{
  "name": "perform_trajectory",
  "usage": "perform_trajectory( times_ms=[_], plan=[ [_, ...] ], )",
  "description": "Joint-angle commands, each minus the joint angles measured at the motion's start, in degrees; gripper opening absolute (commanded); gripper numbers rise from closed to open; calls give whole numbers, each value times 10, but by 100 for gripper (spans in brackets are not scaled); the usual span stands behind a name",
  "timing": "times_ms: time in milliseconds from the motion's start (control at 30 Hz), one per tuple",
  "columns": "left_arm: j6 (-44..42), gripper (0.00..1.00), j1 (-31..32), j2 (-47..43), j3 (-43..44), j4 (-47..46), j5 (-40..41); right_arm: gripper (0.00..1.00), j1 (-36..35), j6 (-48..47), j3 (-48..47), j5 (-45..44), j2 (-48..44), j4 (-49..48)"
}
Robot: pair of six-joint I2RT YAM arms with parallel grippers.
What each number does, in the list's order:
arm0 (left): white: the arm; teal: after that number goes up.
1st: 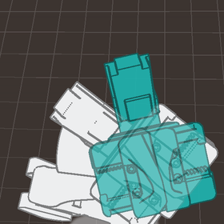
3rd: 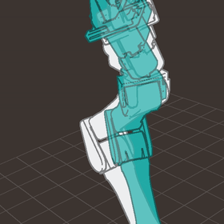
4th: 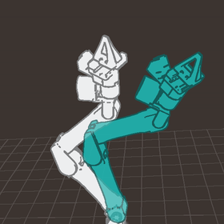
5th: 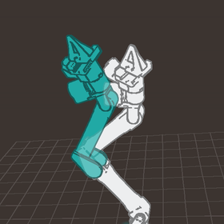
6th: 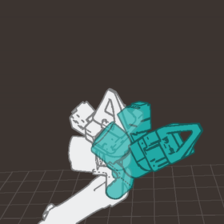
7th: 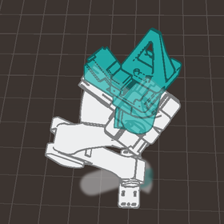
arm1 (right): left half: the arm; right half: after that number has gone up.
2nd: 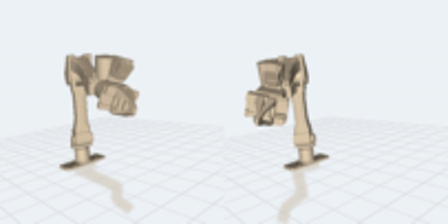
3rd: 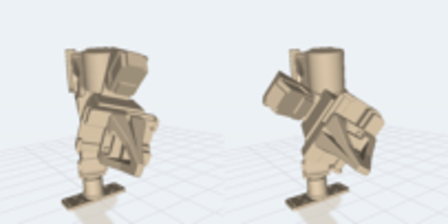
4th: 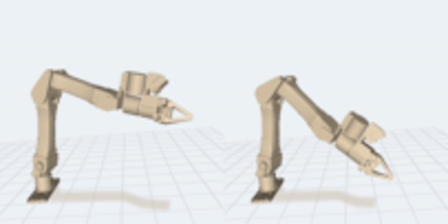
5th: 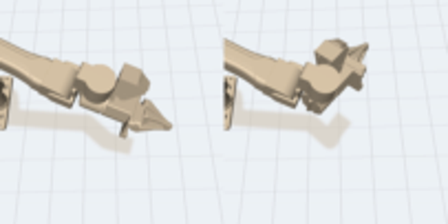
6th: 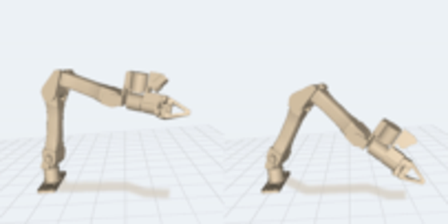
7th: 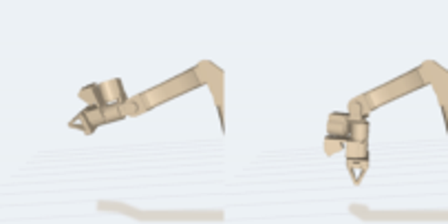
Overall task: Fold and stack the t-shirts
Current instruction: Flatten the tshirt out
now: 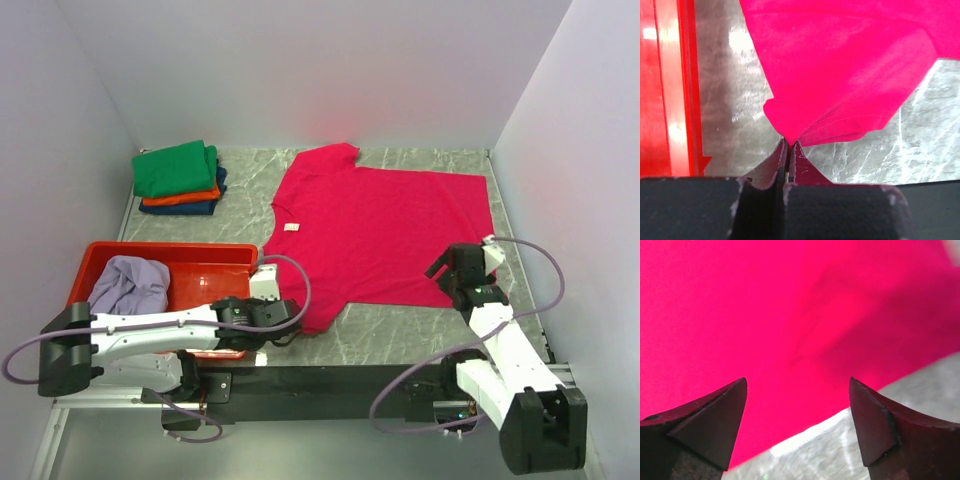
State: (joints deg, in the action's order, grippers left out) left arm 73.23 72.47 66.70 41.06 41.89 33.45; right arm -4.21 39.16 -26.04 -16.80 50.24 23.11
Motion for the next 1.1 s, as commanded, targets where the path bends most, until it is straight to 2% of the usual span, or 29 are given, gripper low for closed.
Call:
perform_trajectory(
  times_ms=[0, 67, 133, 467, 767, 1067],
  plan=[
    [-63, 1, -16, -36, -16, -49, 0, 91, 39, 29, -27, -36, -15, 23],
    [-90, 1, -22, -53, -22, -59, -6, 97, 69, 53, -29, -62, -31, 54],
    [-112, 1, -29, -61, -26, -66, -14, 100, 82, 89, -22, -88, -43, 71],
    [-174, 1, -58, -96, -25, -76, -35, 100, 165, 177, 10, -100, -79, 99],
    [-206, 1, -64, -112, -20, -86, -51, 100, 190, 251, -15, -161, -8, 144],
    [-237, 1, -69, -95, -19, -117, -73, 100, 224, 234, -27, -206, 9, 142]
  ],
)
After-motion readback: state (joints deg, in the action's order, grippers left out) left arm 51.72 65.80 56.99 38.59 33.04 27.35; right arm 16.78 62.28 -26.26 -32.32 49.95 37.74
